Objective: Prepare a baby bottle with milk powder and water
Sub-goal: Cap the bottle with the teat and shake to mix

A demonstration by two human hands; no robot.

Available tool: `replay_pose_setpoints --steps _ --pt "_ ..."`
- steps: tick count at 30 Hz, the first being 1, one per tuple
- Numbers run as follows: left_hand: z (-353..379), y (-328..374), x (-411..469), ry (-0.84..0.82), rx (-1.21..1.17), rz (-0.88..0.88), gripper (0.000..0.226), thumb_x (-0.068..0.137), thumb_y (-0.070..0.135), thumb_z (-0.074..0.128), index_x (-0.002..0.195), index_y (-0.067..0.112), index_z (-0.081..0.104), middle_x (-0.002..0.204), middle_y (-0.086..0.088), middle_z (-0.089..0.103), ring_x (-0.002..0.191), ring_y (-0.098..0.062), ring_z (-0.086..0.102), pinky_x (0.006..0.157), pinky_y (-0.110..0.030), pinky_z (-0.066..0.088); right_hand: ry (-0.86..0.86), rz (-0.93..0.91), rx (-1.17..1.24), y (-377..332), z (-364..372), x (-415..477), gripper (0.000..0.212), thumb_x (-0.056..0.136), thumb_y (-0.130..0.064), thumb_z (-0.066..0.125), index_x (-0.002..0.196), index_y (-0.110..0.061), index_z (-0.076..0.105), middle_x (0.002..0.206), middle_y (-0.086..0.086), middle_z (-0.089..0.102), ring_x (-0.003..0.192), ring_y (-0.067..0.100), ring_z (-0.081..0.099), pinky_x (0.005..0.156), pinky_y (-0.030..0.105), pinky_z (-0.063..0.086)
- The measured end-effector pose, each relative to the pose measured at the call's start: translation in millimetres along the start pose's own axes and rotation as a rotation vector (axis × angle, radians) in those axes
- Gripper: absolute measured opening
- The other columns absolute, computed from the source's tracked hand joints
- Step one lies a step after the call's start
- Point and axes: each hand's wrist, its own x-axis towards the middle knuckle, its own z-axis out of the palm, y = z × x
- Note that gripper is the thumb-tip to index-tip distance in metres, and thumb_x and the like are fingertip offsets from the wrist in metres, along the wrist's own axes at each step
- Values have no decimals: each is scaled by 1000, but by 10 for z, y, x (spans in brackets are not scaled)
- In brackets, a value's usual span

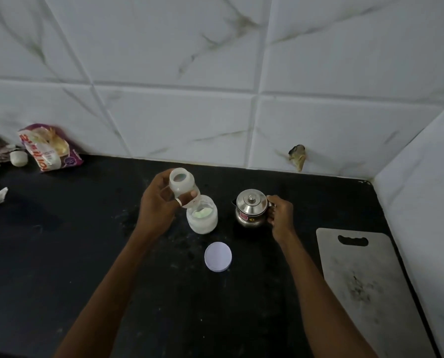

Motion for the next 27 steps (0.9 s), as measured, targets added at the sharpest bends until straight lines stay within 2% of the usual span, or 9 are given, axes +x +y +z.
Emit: replay_pose_setpoints --steps 3,10,13,17,20,23,25,27 --pt "13 -6 -4 -1 16 18 52 80 -4 82 123 17 59 114 5 70 98 1 72 79 -14 56 1 10 -18 87 6 61 21 88 -20 61 68 -20 65 69 -3 65 73 14 60 71 34 39" --pt "7 -96 -3 3 23 18 53 79 -4 82 121 20 60 115 2 70 101 -2 72 82 -17 56 12 43 -12 245 -32 159 22 91 -19 61 69 -20 66 72 -2 67 72 13 60 66 31 41" --pt "0 -127 -7 1 26 12 54 79 -6 81 124 14 59 115 3 70 100 -1 72 82 -16 56 24 31 -5 321 -66 201 28 91 -18 60 63 -22 62 65 -3 61 64 11 53 60 29 36" --pt "-15 -146 -19 -2 17 2 56 79 -4 82 127 11 60 118 -1 71 103 -5 73 82 -18 57 10 -12 -12 382 -124 249 35 91 -15 57 57 -20 52 51 -5 42 51 10 36 54 30 27" --pt "-14 -131 -31 -7 6 3 55 79 -4 82 127 12 60 120 -2 71 105 -7 73 83 -19 57 13 -57 -57 404 -157 251 30 91 -18 60 62 -18 54 57 0 47 53 12 39 53 30 29" --pt "-11 -86 -30 -18 4 11 54 80 -3 82 127 12 60 119 2 70 105 -5 72 85 -19 57 14 -133 -138 406 -198 224 23 96 -21 63 76 -9 64 69 7 56 57 14 46 50 29 34" --pt "-18 -54 -31 -19 -6 16 54 80 -4 82 126 12 59 117 3 70 103 -4 72 85 -20 58 24 -172 -208 398 -232 193 27 98 -28 65 89 -2 67 76 8 63 62 15 52 50 28 38" --pt "-33 -33 -28 -12 -32 13 54 79 -5 82 126 11 60 116 1 71 102 -6 73 84 -22 58 68 -220 -285 368 -252 165 33 97 -39 66 89 -7 67 78 5 65 66 15 56 55 30 44"
